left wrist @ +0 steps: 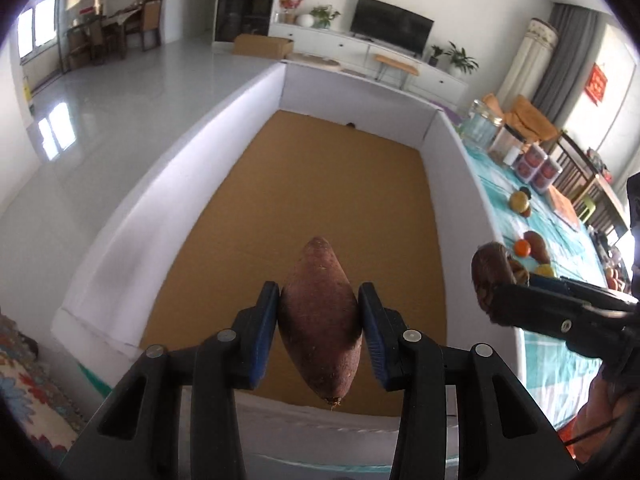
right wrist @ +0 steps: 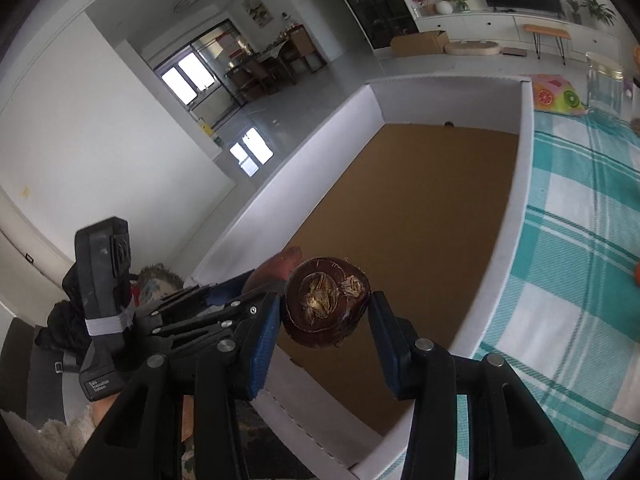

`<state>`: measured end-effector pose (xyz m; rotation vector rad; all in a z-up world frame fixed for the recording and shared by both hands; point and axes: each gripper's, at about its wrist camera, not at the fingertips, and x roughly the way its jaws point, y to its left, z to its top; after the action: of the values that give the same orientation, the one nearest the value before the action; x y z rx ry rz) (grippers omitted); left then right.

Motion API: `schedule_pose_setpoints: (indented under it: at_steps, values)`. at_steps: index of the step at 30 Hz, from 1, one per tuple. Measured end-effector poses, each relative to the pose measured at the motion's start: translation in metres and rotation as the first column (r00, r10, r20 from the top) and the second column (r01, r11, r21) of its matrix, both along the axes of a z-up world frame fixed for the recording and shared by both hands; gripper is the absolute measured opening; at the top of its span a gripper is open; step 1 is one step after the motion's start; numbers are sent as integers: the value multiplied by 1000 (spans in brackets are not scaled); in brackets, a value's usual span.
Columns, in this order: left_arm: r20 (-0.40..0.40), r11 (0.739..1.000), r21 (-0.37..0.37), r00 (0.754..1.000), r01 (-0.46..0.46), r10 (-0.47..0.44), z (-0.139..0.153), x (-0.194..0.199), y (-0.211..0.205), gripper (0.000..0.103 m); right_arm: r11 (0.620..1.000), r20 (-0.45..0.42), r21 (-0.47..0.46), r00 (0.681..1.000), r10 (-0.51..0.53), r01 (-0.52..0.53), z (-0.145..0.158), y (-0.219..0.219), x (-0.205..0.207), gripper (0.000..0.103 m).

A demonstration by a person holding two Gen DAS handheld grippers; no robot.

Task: Organize fruits

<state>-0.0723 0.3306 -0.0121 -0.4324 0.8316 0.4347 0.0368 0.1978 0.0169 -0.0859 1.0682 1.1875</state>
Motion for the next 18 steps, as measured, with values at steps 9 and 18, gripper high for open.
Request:
schedule_pose_setpoints:
  at_steps: [9, 18]
  values:
    - [97, 998, 55, 995, -23, 18, 19, 5, -12, 84, 986, 102, 54, 981, -163, 158, 16, -52, 10, 81]
    - [191, 946, 211, 939, 246, -286, 40, 54, -104, 84, 766, 337, 13, 718, -609, 643, -15, -254, 6, 91]
